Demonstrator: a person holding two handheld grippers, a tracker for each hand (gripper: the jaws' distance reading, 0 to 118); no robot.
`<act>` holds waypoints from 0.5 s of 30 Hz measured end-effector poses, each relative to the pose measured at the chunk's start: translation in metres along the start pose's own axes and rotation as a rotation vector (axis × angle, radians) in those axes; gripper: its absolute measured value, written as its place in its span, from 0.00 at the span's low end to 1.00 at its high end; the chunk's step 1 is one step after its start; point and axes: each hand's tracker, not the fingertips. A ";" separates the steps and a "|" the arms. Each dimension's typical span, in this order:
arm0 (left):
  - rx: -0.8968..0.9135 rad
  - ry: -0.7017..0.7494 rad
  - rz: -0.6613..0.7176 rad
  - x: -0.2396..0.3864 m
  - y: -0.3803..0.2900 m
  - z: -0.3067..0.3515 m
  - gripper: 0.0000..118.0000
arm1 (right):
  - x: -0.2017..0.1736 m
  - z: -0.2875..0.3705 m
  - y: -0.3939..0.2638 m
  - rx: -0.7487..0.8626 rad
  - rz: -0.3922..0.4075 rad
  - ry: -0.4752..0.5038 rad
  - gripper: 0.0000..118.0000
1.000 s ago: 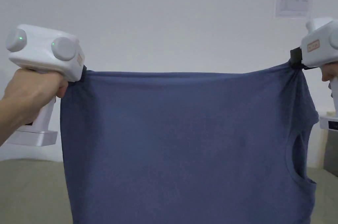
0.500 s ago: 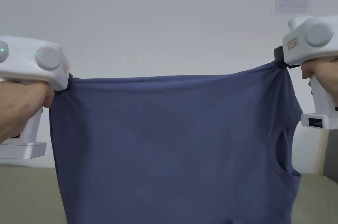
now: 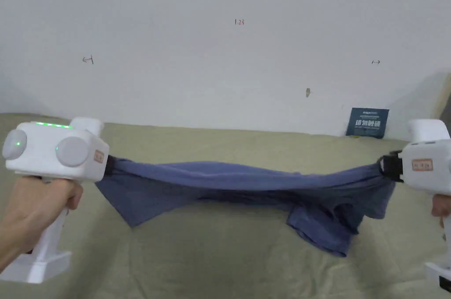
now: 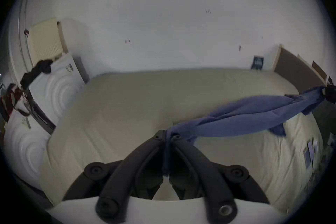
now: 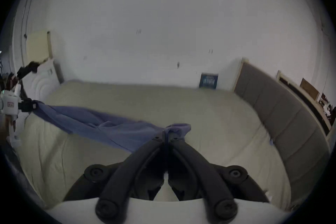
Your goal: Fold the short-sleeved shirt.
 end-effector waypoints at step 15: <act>-0.128 -0.061 0.031 -0.044 -0.268 0.121 0.02 | 0.001 0.186 -0.266 -0.192 -0.133 0.063 0.02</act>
